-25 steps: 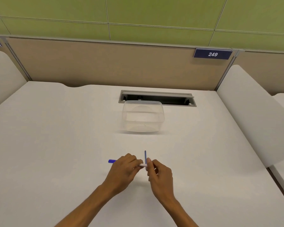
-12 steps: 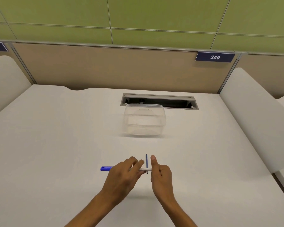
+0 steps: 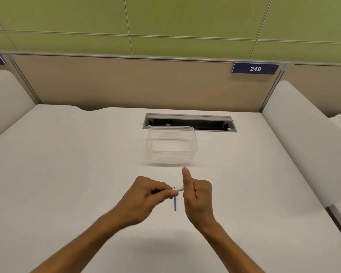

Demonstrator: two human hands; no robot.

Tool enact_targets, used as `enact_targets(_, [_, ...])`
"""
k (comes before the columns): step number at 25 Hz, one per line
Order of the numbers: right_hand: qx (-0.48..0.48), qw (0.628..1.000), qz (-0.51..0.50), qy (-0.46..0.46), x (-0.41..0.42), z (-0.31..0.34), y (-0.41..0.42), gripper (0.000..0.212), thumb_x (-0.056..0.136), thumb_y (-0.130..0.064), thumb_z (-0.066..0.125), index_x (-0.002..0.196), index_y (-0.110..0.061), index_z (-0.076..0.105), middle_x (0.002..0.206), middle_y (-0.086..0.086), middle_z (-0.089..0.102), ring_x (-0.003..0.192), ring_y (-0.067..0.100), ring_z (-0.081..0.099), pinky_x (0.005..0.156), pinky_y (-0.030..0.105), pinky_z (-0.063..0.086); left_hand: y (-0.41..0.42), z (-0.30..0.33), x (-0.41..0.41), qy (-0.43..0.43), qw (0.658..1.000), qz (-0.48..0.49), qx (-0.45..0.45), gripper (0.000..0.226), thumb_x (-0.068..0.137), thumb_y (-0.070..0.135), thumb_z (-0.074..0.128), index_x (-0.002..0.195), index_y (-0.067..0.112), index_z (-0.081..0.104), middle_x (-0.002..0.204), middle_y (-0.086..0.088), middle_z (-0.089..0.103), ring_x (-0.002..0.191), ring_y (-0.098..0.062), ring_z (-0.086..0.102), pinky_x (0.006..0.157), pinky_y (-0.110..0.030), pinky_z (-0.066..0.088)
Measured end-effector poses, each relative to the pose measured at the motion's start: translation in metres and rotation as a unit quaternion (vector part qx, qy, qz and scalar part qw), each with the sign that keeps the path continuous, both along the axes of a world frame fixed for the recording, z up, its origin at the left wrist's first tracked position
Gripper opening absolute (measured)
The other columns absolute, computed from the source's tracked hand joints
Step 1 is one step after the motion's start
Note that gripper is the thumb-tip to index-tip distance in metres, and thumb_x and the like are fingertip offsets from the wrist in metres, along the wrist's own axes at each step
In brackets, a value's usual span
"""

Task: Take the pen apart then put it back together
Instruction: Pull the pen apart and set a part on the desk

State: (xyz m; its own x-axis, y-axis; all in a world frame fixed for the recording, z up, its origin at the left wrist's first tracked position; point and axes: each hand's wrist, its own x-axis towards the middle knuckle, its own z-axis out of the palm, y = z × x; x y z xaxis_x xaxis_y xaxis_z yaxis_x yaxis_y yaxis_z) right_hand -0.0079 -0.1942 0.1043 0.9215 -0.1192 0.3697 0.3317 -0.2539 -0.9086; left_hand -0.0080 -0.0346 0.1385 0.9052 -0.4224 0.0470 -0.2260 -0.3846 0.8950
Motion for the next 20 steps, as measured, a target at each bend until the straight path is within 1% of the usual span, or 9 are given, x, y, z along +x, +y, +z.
enact_targets(3, [-0.129, 0.969, 0.034, -0.208, 0.005, 0.010, -0.005, 0.046, 0.106, -0.028, 0.036, 0.060, -0.024, 0.033, 0.047, -0.006, 0.033, 0.045, 0.009, 0.027, 0.051, 0.016, 0.018, 0.015, 0.031, 0.016, 0.249, 0.959, -0.135, -0.014, 0.035, 0.095, 0.033, 0.058, 0.076, 0.007, 0.071, 0.050, 0.000, 0.042, 0.048, -0.014, 0.029, 0.047, -0.024, 0.024])
enact_targets(6, [-0.199, 0.922, 0.065, -0.326, 0.013, 0.011, -0.012, 0.038, 0.105, -0.024, 0.037, 0.067, -0.016, 0.036, 0.047, 0.005, 0.038, 0.049, 0.015, 0.027, 0.049, 0.023, 0.019, 0.021, 0.039, 0.022, 0.288, 0.938, -0.190, 0.007, 0.034, 0.095, 0.032, 0.057, 0.078, 0.006, 0.071, 0.051, -0.001, 0.044, 0.048, -0.015, 0.030, 0.049, -0.028, 0.020])
enact_targets(8, [-0.178, 0.951, 0.030, -0.252, 0.014, 0.011, -0.012, 0.041, 0.105, -0.028, 0.037, 0.065, -0.022, 0.034, 0.047, -0.003, 0.034, 0.048, 0.011, 0.025, 0.048, 0.021, 0.019, 0.014, 0.037, 0.021, 0.223, 0.966, -0.129, 0.025, 0.035, 0.092, 0.035, 0.061, 0.079, 0.004, 0.072, 0.053, -0.001, 0.046, 0.051, -0.015, 0.033, 0.050, -0.026, 0.026])
enact_targets(11, [-0.025, 0.998, -0.026, 0.047, 0.010, 0.007, -0.002, 0.055, 0.101, -0.039, 0.045, 0.053, -0.017, 0.028, 0.046, -0.006, 0.025, 0.047, 0.011, 0.022, 0.048, 0.029, 0.021, 0.001, 0.022, 0.015, -0.026, 0.994, -0.013, 0.101, 0.036, 0.093, 0.045, 0.058, 0.076, 0.016, 0.071, 0.053, 0.007, 0.049, 0.051, -0.011, 0.040, 0.052, -0.023, 0.033])
enact_targets(12, [0.020, 0.990, -0.024, 0.137, 0.010, 0.006, 0.000, 0.059, 0.100, -0.041, 0.047, 0.052, -0.013, 0.027, 0.047, 0.000, 0.025, 0.047, 0.014, 0.024, 0.049, 0.033, 0.023, 0.000, 0.015, 0.014, -0.132, 0.974, 0.005, 0.183, 0.039, 0.094, 0.050, 0.051, 0.074, 0.020, 0.068, 0.055, 0.007, 0.051, 0.051, -0.012, 0.043, 0.050, -0.026, 0.036])
enact_targets(14, [0.077, 0.961, -0.005, 0.266, 0.013, 0.007, 0.001, 0.060, 0.100, -0.039, 0.048, 0.051, -0.010, 0.028, 0.045, 0.000, 0.028, 0.042, 0.015, 0.027, 0.047, 0.031, 0.027, 0.000, 0.000, 0.012, -0.288, 0.898, 0.021, 0.332, 0.042, 0.095, 0.050, 0.040, 0.077, 0.021, 0.065, 0.059, 0.007, 0.055, 0.049, -0.014, 0.048, 0.043, -0.030, 0.040])
enact_targets(17, [0.130, 0.934, 0.026, 0.332, 0.018, 0.007, 0.000, 0.058, 0.102, -0.035, 0.046, 0.049, -0.020, 0.029, 0.044, -0.006, 0.027, 0.037, 0.009, 0.027, 0.046, 0.021, 0.027, 0.000, -0.009, 0.015, -0.401, 0.818, 0.037, 0.411, 0.035, 0.097, 0.038, 0.044, 0.077, 0.016, 0.063, 0.059, 0.003, 0.051, 0.044, -0.018, 0.044, 0.038, -0.028, 0.032])
enact_targets(18, [0.135, 0.935, 0.026, 0.326, 0.019, 0.008, 0.000, 0.059, 0.102, -0.035, 0.046, 0.047, -0.022, 0.029, 0.044, -0.007, 0.027, 0.038, 0.009, 0.026, 0.047, 0.022, 0.026, 0.001, -0.009, 0.016, -0.420, 0.809, 0.045, 0.409, 0.035, 0.097, 0.037, 0.045, 0.077, 0.016, 0.063, 0.058, 0.003, 0.049, 0.043, -0.019, 0.042, 0.039, -0.027, 0.029])
enact_targets(20, [0.124, 0.948, 0.023, 0.291, 0.020, 0.013, 0.001, 0.062, 0.102, -0.037, 0.045, 0.045, -0.021, 0.028, 0.044, -0.005, 0.027, 0.040, 0.011, 0.025, 0.045, 0.024, 0.025, 0.004, -0.006, 0.016, -0.398, 0.833, 0.049, 0.381, 0.038, 0.098, 0.041, 0.041, 0.078, 0.018, 0.063, 0.056, 0.004, 0.047, 0.041, -0.019, 0.041, 0.038, -0.026, 0.027])
